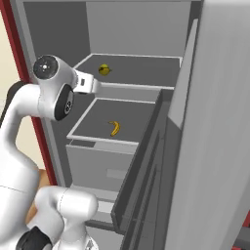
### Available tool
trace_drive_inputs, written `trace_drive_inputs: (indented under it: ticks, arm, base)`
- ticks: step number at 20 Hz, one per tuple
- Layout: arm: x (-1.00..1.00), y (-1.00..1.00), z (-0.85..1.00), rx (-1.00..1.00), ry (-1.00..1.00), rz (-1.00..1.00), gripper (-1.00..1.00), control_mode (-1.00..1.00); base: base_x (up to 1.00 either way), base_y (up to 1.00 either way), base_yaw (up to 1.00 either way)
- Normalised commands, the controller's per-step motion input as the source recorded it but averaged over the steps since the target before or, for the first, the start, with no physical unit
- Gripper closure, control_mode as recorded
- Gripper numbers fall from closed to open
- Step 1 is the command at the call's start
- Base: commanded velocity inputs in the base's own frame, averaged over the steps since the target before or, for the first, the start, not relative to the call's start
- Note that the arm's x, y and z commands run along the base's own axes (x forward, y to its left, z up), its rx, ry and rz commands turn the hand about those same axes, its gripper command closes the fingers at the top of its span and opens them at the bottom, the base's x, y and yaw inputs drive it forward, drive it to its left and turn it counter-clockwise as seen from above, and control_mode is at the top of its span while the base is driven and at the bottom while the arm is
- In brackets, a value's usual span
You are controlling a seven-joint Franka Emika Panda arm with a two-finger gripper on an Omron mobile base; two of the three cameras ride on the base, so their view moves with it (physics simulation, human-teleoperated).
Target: Pick the pear and banana from the fridge and place them inside the tupperware on the counter.
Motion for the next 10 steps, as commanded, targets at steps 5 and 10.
trace_drive_inputs:
  ticks: [5,10]
  arm:
    - [0.46,-0.26,0.0,0.1,0.04,0.0,-1.0,-1.0]
    - [0.66,-0.01,0.0,0.02,0.13,0.0,-1.0,-1.0]
  base:
    - [0.0,0.0,0.0]
    - [0.0,0.0,0.0]
